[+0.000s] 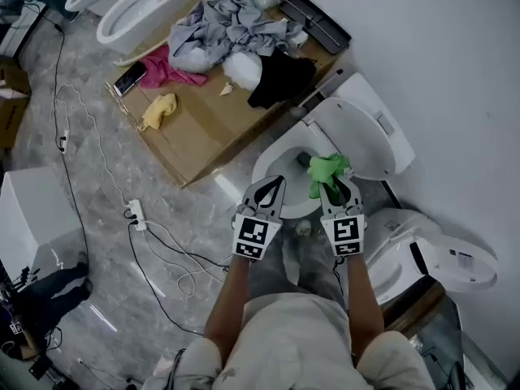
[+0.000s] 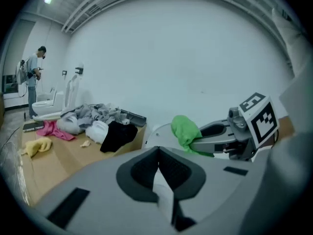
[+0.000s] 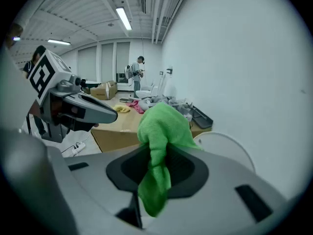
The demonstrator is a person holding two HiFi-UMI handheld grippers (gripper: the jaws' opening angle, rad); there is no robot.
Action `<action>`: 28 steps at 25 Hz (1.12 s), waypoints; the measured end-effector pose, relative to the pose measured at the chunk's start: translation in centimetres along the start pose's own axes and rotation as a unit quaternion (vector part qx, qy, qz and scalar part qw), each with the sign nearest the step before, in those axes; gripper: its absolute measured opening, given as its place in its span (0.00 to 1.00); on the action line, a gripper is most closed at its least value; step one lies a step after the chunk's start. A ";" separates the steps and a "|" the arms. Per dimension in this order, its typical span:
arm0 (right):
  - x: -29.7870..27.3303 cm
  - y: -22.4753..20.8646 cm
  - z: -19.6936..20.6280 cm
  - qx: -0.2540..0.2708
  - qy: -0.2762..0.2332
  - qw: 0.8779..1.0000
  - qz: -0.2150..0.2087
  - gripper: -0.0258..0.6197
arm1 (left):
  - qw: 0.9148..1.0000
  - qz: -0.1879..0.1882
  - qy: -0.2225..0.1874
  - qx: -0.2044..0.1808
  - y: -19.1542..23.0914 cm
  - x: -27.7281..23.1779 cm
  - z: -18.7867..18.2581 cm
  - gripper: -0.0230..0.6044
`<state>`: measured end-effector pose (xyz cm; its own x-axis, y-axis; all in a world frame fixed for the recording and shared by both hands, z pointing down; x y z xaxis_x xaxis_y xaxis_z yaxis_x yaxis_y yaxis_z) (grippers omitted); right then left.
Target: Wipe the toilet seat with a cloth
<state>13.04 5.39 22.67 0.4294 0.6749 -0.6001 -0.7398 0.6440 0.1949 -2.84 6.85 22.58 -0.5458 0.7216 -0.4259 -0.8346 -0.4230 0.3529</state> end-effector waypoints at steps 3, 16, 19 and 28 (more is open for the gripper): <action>3.9 -0.1 -1.8 -0.008 -0.015 1.000 0.005 0.19 | 1.000 0.008 -0.014 -0.013 -1.7 2.0 -2.5 0.06; 15.6 -3.3 -5.7 -0.017 -0.117 0.993 0.010 0.19 | 0.994 -0.026 -0.060 -0.091 -10.2 7.2 -9.2 0.06; 17.2 -3.9 -5.8 -0.010 -0.142 0.990 0.004 0.19 | 0.991 -0.044 -0.070 -0.109 -11.9 8.2 -10.0 0.06; 20.6 -5.1 -6.4 -0.007 -0.173 0.985 -0.011 0.19 | 0.986 -0.060 -0.075 -0.134 -16.2 9.7 -11.4 0.06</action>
<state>22.36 13.74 4.33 0.5948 0.7445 -0.3030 -0.7345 0.6566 0.1715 4.49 14.45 3.19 -0.4415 0.8397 -0.3161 -0.8932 -0.4448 0.0661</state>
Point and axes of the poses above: the fingertips, and each gripper's own axes: x backward along the fingers, y to its left, z out of its underside, the point moved 5 cm from there along x, backward along the fingers, and after that the axes turned 6 degrees about x, right-handed, at the moved point
